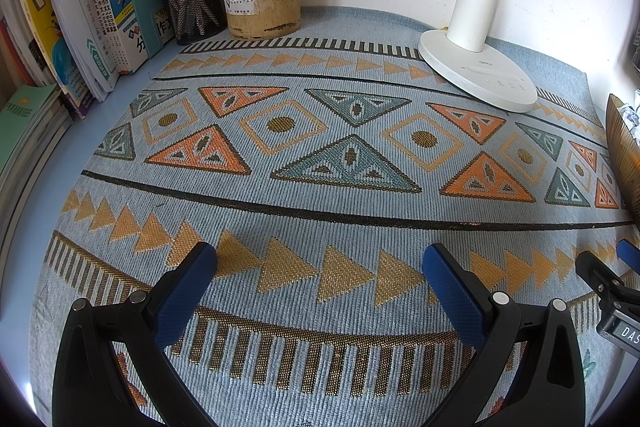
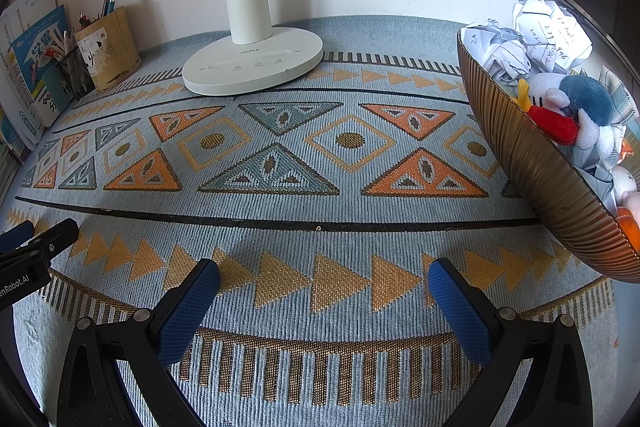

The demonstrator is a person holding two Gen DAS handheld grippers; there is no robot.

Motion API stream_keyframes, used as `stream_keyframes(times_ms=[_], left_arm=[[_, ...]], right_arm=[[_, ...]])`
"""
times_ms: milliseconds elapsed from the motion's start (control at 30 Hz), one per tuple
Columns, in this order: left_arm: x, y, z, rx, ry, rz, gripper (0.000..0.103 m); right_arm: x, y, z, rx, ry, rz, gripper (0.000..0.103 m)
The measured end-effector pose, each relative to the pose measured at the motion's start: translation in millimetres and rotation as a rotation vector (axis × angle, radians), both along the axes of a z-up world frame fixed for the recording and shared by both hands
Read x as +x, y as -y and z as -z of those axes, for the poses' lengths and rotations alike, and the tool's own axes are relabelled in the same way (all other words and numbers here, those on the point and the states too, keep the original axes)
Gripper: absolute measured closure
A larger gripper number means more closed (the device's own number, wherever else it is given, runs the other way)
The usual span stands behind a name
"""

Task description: Organize objects

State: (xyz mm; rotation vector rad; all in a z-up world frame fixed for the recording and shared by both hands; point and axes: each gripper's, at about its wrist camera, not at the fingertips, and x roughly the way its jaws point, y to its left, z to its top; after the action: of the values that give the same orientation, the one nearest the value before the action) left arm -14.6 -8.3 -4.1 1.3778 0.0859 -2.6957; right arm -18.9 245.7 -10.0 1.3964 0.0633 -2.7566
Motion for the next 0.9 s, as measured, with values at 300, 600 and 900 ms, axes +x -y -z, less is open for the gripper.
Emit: stream_keyframes(times_ms=[300,600,900], left_arm=[[-0.5,-0.1,0.1,0.000,0.000,0.000,0.000],[-2.1,-0.9,0.6,0.000,0.000,0.000,0.000],[-2.8,-0.6,0.2,0.000,0.001,0.000,0.000]], right_arm=[[-0.1,-0.1,0.0,0.000,0.000,0.000,0.000],[0.1,-0.7,-0.1,0.000,0.000,-0.001,0.000],[0.1,-0.5,0.5,0.000,0.000,-0.001,0.000]])
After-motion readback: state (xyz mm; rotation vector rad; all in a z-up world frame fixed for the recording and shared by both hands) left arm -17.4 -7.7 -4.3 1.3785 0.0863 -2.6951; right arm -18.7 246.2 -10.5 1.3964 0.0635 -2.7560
